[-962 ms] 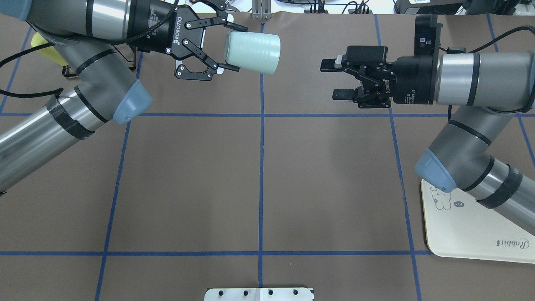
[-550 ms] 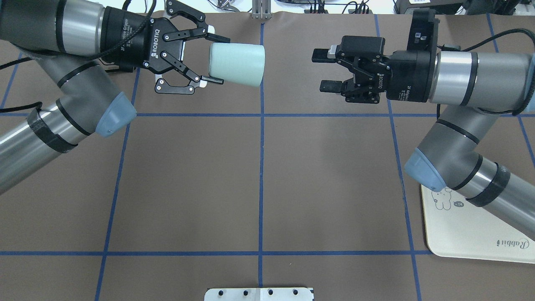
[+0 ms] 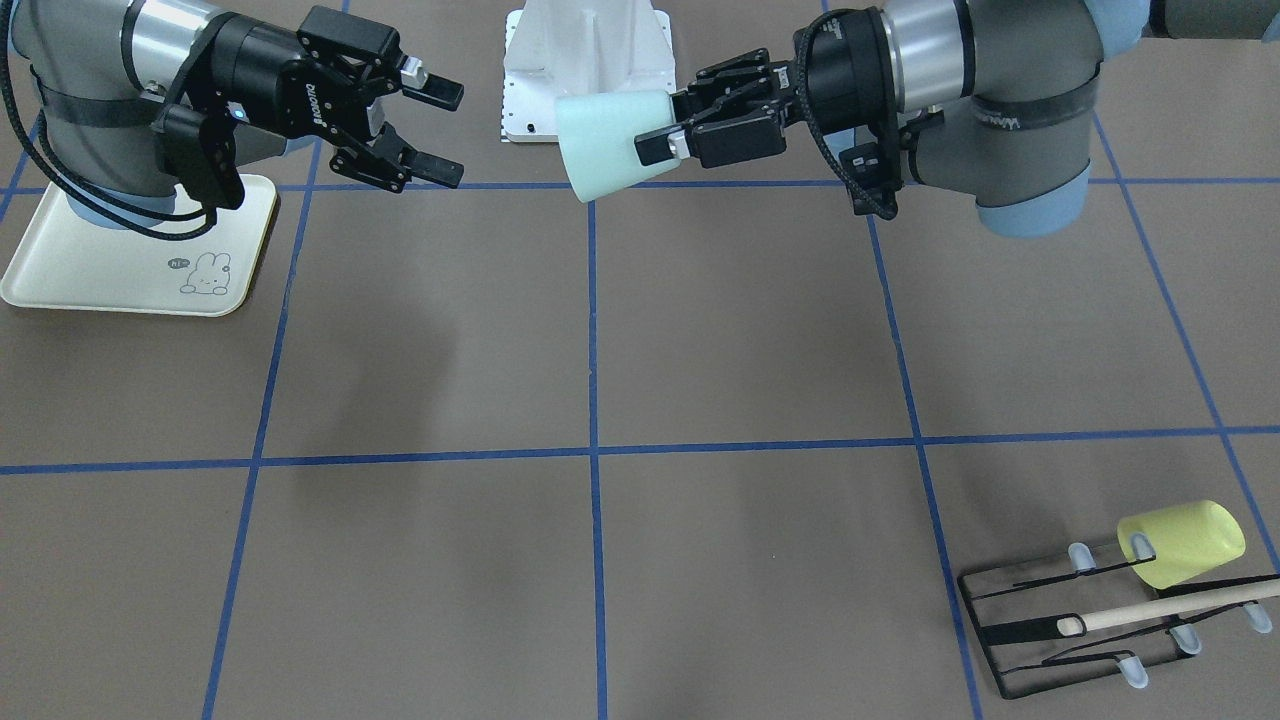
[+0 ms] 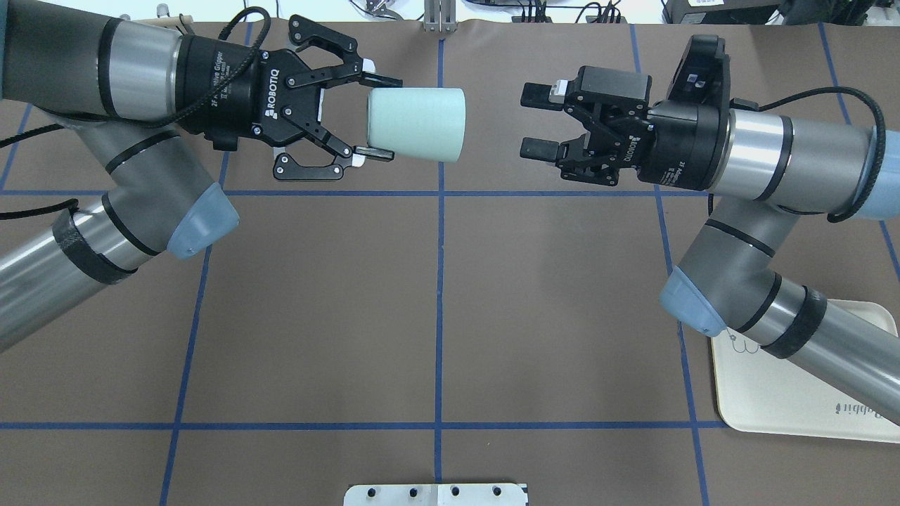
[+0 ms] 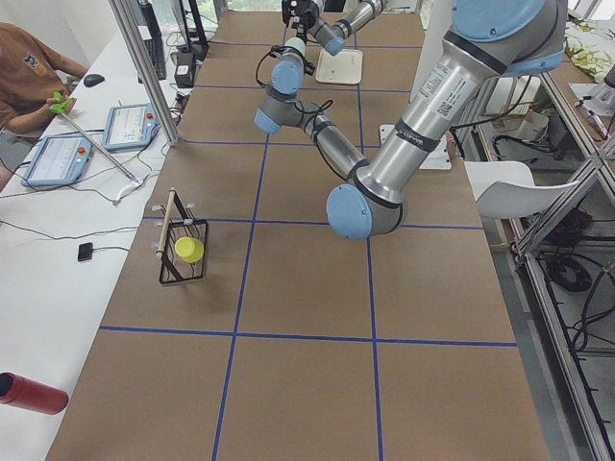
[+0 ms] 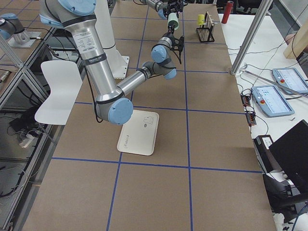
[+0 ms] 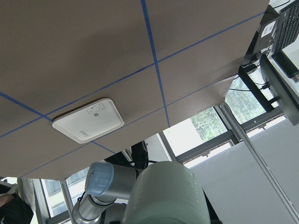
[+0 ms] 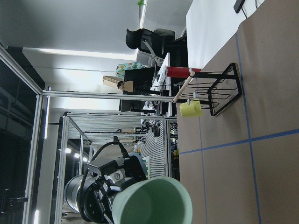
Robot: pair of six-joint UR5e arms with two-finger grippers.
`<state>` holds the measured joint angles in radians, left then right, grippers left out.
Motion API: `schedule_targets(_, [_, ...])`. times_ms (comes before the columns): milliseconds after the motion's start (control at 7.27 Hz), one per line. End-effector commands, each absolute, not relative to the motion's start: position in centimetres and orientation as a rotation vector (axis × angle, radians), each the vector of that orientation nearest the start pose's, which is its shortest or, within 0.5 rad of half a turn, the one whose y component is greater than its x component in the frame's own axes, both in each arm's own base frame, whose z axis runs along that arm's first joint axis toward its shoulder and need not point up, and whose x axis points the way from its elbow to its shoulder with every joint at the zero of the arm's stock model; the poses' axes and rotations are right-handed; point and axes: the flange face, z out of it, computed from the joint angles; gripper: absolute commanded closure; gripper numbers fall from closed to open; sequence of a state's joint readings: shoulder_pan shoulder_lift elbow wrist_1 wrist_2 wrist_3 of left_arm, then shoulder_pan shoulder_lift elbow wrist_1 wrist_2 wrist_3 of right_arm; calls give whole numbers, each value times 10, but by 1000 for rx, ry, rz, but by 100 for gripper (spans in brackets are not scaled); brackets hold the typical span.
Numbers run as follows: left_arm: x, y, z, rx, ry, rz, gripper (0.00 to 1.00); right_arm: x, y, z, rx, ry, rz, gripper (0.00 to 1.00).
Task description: Left arm grabs green cup and hands to right arm on tray
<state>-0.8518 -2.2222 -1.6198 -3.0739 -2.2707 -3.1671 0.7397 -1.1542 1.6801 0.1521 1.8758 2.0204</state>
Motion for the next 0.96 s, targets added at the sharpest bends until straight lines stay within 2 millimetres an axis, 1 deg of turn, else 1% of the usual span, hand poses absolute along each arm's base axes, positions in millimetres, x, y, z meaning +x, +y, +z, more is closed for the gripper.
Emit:
schedule_targets(0, [318, -458, 101, -1172, 1840, -750, 100, -335, -420, 225, 146, -2290, 308, 10])
schedule_targets(275, [332, -449, 80, -1223, 1850, -736, 100, -342, -415, 219, 134, -2305, 303, 10])
schedule_targets(412, [336, -446, 73, -1233, 1850, -723, 100, -345, -413, 218, 129, -2313, 300, 11])
schedule_targets(550, [337, -445, 73, -1236, 1848, -721, 100, -345, -412, 218, 126, -2316, 298, 11])
schedule_targets(825, [338, -444, 73, -1238, 1845, -719, 100, -341, -407, 219, 105, -2363, 279, 20])
